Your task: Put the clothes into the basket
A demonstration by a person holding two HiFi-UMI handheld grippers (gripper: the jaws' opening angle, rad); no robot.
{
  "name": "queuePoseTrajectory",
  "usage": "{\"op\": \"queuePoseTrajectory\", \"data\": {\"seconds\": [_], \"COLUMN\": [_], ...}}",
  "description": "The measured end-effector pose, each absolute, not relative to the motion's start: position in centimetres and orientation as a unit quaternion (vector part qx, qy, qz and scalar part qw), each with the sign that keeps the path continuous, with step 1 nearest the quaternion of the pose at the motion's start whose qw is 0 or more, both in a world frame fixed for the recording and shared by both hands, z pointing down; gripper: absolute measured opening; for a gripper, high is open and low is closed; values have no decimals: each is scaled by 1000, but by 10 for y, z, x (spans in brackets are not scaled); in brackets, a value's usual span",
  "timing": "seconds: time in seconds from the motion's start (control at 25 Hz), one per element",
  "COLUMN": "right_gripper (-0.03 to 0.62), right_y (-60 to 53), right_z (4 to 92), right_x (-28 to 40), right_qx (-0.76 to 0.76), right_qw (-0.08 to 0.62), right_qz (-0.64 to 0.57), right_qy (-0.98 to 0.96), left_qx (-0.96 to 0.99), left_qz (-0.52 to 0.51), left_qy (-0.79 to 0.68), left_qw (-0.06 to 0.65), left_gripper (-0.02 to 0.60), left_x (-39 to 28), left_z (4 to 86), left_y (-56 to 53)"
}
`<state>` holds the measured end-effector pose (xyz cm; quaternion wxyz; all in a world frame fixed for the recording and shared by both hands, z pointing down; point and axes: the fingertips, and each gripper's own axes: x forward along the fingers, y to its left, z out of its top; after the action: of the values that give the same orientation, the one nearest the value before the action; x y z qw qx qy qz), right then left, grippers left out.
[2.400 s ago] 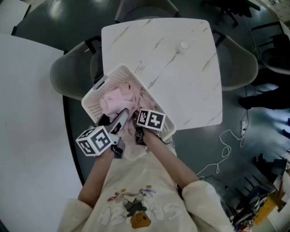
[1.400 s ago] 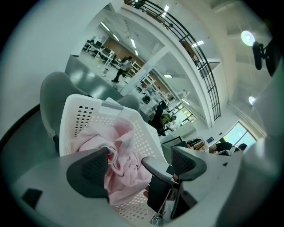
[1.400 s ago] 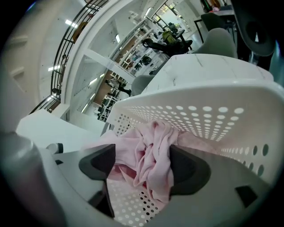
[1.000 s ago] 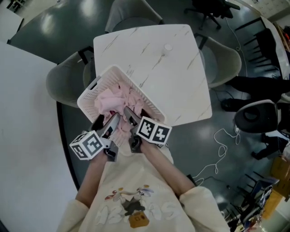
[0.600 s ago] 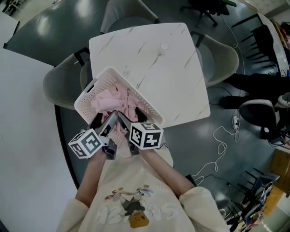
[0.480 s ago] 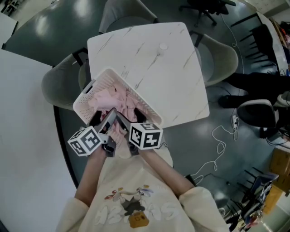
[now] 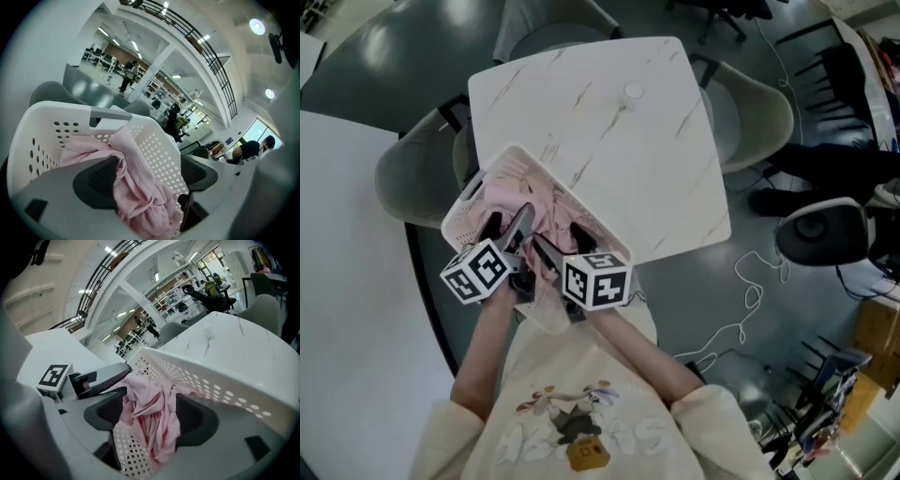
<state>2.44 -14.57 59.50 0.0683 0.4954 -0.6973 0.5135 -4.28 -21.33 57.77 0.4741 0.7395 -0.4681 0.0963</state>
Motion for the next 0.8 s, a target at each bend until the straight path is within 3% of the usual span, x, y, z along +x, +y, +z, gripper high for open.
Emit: {"op": "queuePoseTrajectory", "data": {"seconds": [0.08,0.36,0.56,0.8], "right_gripper": [360,359,345,344], "right_y": [-147,-152,-154,-154], "right_z": [598,607,613,621], "right_x": [25,23,24,21], "right_qx": [492,485,484,473], "right_qw": [73,83,82,83], "right_qz": [519,531,539,552], "right_qy": [-695,-690,-684,-682], "left_qx": [737,708,679,659], "left_qz": [116,175,194,220], "left_qy": [-480,-523,-514,-526], "left_qw": [462,440,487,490], "left_gripper": [417,174,143,133], "left_x": [-43,-56,-54,-55], "left_z": [590,636,678,712], "left_y": [-218,-229,-234,-235]}}
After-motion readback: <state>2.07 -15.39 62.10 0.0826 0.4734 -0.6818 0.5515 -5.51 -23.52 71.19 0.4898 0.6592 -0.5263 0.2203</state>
